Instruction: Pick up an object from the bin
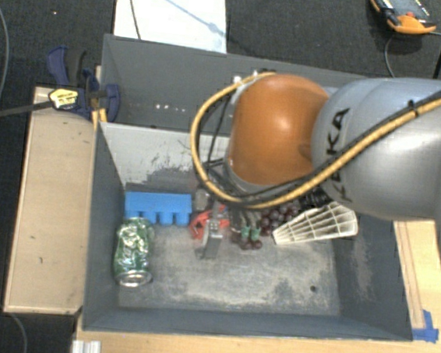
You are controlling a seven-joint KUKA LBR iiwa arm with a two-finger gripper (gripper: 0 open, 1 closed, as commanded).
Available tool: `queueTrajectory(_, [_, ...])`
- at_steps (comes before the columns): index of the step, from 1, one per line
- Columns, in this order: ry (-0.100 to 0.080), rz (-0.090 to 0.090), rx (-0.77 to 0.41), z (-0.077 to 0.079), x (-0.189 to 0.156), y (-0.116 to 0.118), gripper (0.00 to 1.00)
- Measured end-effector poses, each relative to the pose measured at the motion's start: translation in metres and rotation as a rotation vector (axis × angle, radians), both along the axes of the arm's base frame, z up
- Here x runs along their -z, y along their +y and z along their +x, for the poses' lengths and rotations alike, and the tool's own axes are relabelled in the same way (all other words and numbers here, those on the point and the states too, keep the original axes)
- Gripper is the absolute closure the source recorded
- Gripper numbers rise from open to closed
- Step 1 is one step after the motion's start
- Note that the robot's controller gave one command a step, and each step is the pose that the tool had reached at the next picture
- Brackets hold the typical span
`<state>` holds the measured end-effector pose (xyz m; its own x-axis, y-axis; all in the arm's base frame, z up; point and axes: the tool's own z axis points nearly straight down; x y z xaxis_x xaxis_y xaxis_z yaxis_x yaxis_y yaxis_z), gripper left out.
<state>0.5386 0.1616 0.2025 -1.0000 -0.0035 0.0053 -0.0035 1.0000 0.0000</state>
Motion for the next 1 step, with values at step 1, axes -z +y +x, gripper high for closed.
queueTrajectory(1, [-0.008, 0.002, 0.005, 0.0016, -0.0048, -0.001, 0.0])
